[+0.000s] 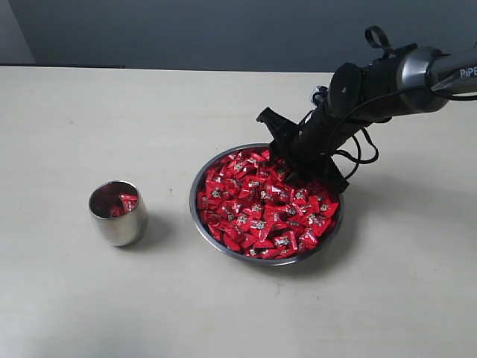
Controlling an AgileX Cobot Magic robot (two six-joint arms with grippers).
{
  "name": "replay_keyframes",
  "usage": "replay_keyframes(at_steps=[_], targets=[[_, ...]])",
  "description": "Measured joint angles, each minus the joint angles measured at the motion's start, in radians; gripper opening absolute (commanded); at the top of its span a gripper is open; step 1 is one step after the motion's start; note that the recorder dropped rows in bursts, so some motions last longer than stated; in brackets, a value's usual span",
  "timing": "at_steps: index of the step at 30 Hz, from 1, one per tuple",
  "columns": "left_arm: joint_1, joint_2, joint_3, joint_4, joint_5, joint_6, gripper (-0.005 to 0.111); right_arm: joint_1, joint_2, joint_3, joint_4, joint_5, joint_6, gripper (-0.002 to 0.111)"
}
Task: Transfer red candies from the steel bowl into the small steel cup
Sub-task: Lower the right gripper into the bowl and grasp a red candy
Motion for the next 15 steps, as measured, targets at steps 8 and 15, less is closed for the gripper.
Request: replay_keyframes(at_steps=[8, 15], targets=[[0.0, 0.0, 0.0, 0.0, 0.0, 0.0, 0.0, 0.0, 0.007, 0.0, 0.0, 0.0, -0.03, -0.001], [0.0, 0.0, 0.0, 0.0, 0.0, 0.0, 0.0, 0.0, -0.005, 0.0, 0.0, -0.009, -0.03, -0.001]])
